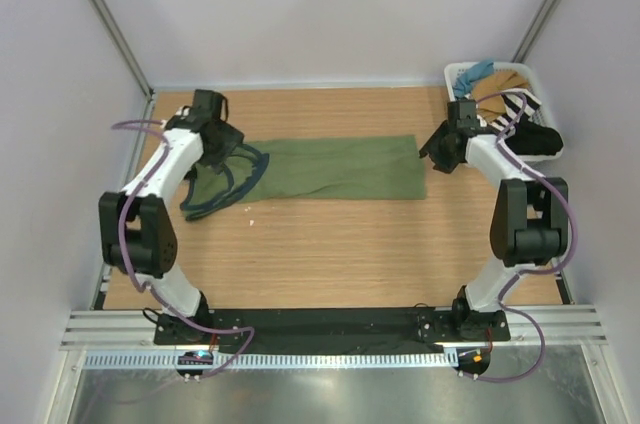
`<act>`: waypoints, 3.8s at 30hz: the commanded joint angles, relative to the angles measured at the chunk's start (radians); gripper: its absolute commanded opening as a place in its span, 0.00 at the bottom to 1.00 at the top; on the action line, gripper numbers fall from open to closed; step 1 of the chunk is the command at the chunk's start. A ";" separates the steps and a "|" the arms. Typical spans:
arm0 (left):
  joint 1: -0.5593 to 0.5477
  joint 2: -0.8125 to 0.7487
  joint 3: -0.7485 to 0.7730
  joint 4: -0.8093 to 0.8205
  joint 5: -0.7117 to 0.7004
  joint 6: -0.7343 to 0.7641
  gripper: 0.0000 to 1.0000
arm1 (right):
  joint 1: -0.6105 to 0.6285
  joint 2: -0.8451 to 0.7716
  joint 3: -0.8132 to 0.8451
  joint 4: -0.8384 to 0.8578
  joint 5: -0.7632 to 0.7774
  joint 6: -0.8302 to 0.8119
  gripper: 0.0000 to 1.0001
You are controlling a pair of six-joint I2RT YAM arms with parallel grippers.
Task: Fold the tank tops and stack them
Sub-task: Fold the tank top
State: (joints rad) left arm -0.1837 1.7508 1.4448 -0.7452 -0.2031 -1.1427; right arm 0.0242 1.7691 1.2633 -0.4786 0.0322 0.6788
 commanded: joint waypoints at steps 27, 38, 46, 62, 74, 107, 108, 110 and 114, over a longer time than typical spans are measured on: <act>0.547 -0.376 -0.578 0.073 0.261 0.025 0.65 | 0.014 -0.120 -0.366 0.210 -0.054 0.057 0.11; 0.546 -0.340 -0.610 0.159 0.217 -0.014 0.55 | 0.016 -0.120 -0.372 0.216 -0.071 0.048 0.11; 0.546 -0.307 -0.653 0.251 0.212 -0.084 0.52 | 0.019 -0.128 -0.375 0.210 -0.068 0.047 0.10; 0.552 -0.266 -0.442 0.035 0.131 -0.095 0.00 | 0.019 -0.135 -0.378 0.166 0.005 0.024 0.04; 0.569 -0.114 -0.293 -0.011 0.139 -0.137 0.00 | 0.022 -0.181 -0.393 0.135 0.012 0.002 0.01; 0.543 0.374 0.236 -0.086 0.137 -0.197 0.14 | 0.186 -0.632 -0.705 0.025 0.066 0.237 0.20; 0.538 0.387 0.262 -0.086 0.143 -0.163 0.18 | 0.195 -0.652 -0.714 0.025 0.064 0.232 0.43; 0.529 0.435 0.363 -0.162 0.130 -0.146 0.36 | 0.198 -0.687 -0.710 0.002 0.084 0.208 0.59; 0.523 0.411 0.372 -0.166 0.130 -0.120 0.49 | 0.195 -0.654 -0.587 -0.063 0.150 0.131 0.64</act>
State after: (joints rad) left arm 0.3454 2.1910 1.7943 -0.8566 -0.0437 -1.2922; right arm 0.2195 1.1007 0.5694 -0.5064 0.1081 0.8589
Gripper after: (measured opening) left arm 0.466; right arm 0.637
